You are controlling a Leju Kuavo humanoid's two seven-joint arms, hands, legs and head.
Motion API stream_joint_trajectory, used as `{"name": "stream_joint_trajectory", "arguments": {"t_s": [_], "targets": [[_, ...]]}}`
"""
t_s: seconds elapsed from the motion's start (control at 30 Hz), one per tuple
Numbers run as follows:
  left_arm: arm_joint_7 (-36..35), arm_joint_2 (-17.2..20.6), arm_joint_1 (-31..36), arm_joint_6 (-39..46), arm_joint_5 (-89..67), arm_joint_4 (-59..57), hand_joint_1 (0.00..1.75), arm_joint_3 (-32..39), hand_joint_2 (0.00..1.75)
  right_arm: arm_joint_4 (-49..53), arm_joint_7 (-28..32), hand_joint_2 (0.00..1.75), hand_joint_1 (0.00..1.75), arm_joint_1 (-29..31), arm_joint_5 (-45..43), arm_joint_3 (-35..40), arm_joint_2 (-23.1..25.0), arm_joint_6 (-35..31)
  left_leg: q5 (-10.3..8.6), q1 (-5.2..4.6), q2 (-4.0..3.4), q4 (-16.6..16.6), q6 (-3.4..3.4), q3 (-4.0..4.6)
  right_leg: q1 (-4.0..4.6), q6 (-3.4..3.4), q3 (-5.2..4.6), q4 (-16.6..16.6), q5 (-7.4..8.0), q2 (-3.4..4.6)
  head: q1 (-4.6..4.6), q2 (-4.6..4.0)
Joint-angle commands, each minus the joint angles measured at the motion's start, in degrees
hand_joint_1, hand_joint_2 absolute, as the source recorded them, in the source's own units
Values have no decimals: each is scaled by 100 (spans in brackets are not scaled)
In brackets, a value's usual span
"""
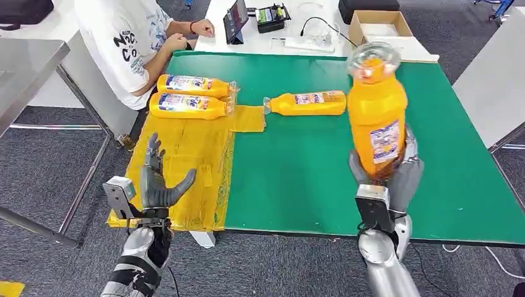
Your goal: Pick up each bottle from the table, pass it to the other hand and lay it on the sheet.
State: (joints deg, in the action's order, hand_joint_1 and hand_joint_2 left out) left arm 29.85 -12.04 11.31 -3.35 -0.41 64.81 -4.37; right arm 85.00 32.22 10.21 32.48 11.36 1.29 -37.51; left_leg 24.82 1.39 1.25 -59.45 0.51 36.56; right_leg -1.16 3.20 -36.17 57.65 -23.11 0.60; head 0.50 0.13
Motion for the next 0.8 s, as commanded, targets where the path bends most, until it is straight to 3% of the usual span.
{"name": "stream_joint_trajectory", "arguments": {"t_s": [0.03, 0.2, 0.3, 0.43, 0.8], "targets": [[-489, 256, 197, -1236, 1031, -180, 0, -714, 175, -217, 375, 175, 175, -203, -578, -414, 533, 258, 4, 0, -7, 7, -6, -19, 4, -12, 18, -5, -5, -6, 2, 0], [-607, 456, 380, -1914, 1367, -468, 0, -1242, 175, -2081, 778, 175, 175, 14, -677, 187, 900, 870, 5, 7, -17, 14, -5, -33, 12, -13, 31, -16, -1, 4, 2, 0], [-560, 488, 583, -2142, 1474, -733, 0, -1474, 175, -3161, 778, 175, 175, 297, -835, 986, 969, 774, 6, 10, -42, 29, -7, -61, 17, -21, 52, -30, 6, 23, 2, 0], [-546, 551, 672, -2252, 1443, -800, 0, -1689, 175, -3961, 778, 175, 175, 602, -936, 1406, 1147, 834, 6, 9, -39, 19, -5, -44, 15, -18, 36, -18, 4, 21, 0, 0], [-561, 606, 720, -2363, 1487, -780, 0, -1908, 175, -4609, 778, 175, 175, 906, -730, 1816, 1344, 615, 5, 5, -23, 12, -8, -29, 10, -14, 28, -8, -2, 7, 0, 0]]}}
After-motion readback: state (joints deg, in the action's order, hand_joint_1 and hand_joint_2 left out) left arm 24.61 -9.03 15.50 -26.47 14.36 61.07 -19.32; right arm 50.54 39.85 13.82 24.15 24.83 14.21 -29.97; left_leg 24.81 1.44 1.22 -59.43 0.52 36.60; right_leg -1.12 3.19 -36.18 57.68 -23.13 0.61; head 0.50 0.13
